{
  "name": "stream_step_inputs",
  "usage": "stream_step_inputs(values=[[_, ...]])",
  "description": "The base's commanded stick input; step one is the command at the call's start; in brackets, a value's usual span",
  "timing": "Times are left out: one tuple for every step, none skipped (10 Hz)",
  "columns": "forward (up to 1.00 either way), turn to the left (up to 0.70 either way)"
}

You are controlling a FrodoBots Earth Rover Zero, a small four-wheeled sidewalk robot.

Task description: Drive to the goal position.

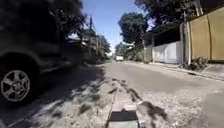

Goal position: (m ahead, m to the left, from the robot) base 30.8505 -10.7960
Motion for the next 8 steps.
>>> stream_step_inputs(values=[[1.00,0.00],[1.00,-0.21],[1.00,-0.40],[1.00,-0.34],[1.00,-0.05],[1.00,0.00],[1.00,0.00],[1.00,0.00]])
